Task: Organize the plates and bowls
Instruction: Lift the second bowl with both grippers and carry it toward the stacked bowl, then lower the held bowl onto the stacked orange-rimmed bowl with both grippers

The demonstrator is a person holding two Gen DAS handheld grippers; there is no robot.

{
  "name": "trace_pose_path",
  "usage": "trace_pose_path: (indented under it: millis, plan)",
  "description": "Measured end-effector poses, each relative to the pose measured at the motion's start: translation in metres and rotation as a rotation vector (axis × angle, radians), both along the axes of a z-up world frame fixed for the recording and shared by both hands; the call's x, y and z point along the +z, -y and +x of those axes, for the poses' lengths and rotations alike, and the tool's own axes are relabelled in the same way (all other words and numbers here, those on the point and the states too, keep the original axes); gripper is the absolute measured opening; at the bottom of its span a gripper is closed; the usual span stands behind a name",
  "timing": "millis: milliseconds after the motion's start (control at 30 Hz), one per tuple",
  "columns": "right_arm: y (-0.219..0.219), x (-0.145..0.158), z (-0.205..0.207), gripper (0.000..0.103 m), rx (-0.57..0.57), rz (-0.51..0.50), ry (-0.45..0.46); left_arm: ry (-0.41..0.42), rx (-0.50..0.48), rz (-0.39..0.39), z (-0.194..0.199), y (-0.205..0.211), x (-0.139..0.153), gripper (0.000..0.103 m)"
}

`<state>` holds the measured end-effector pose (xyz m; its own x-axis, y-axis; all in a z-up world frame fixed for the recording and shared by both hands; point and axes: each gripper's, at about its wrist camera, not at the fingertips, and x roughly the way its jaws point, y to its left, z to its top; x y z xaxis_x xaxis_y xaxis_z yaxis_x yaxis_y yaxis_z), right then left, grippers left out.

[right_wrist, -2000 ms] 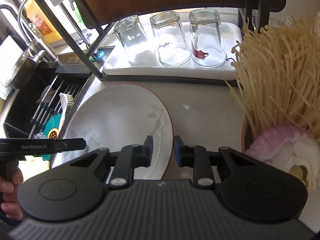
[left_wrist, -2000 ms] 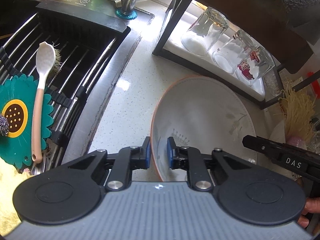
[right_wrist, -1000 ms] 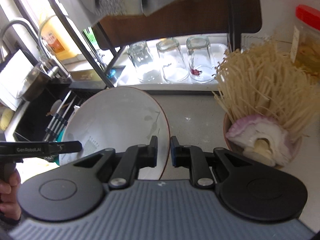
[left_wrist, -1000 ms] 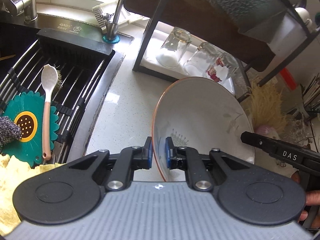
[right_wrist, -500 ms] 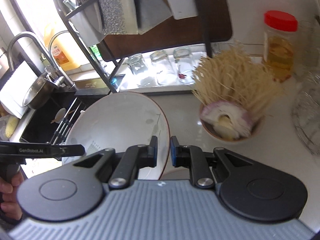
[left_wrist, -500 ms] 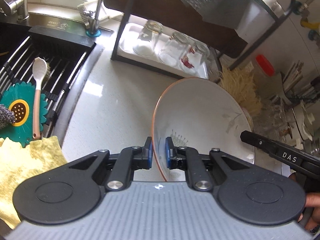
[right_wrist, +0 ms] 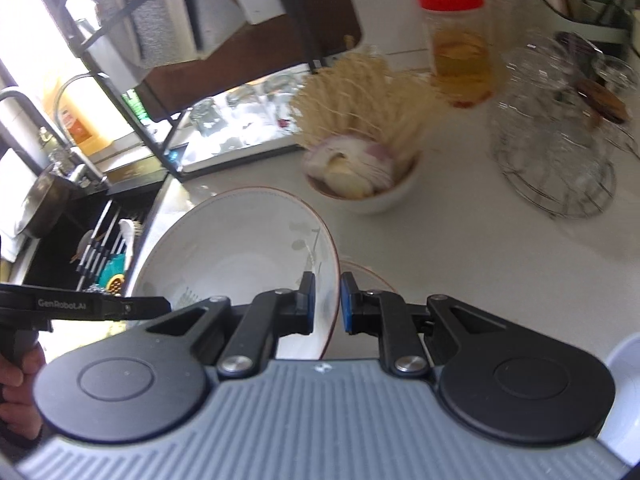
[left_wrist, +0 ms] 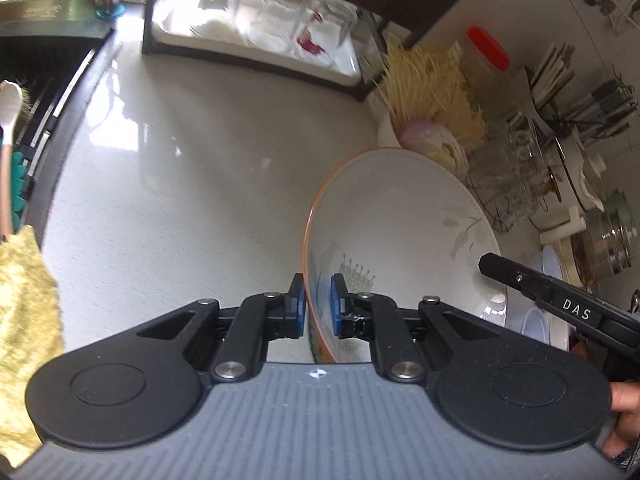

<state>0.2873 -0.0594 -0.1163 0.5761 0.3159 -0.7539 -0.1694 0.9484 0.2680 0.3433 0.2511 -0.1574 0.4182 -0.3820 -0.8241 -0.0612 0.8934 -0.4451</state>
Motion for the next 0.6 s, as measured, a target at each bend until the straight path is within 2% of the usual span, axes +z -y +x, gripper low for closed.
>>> trace_pose_path:
  millis: [167,367,600]
  plan:
    - [0.019,-0.008,-0.008,0.016,-0.046,-0.028,-0.011,-0.042,-0.043,-0.028,0.003,0.023,-0.017,0.015]
    - [0.029,-0.021,-0.017,0.016,-0.078,-0.053,-0.035,-0.090,-0.094,-0.013,0.006,0.043,-0.031,0.015]
    - [0.031,-0.033,-0.022,0.016,-0.086,-0.062,-0.038,-0.106,-0.127,0.036,0.014,0.053,-0.039,0.016]
